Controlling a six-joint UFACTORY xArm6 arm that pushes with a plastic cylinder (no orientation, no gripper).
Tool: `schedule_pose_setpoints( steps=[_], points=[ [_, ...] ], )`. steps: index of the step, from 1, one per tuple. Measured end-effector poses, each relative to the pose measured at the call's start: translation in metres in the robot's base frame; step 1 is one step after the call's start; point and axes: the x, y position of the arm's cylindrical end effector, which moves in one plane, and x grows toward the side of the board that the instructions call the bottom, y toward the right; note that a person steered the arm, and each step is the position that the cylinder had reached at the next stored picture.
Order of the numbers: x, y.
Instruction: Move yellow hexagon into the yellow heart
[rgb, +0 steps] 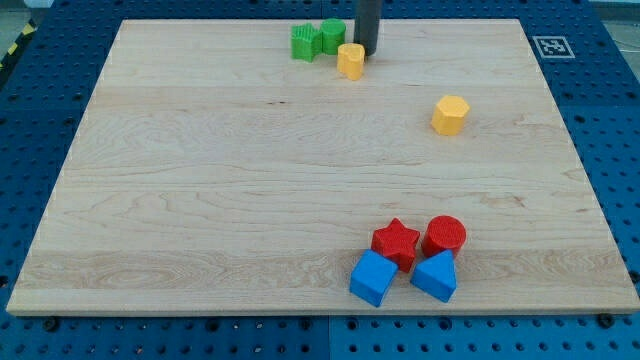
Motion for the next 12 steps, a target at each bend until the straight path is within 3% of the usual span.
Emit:
schedule_pose_setpoints(
  steps=[1, 3, 4, 5, 7, 8, 11, 12],
  points=[
    [0.005, 0.063],
    [0.073, 0.169],
    [0.119, 0.175],
    [0.146, 0.144],
    [0.148, -0.004],
    [0.147, -0.03],
    [0.159, 0.116],
    [0.139, 0.122]
  ],
)
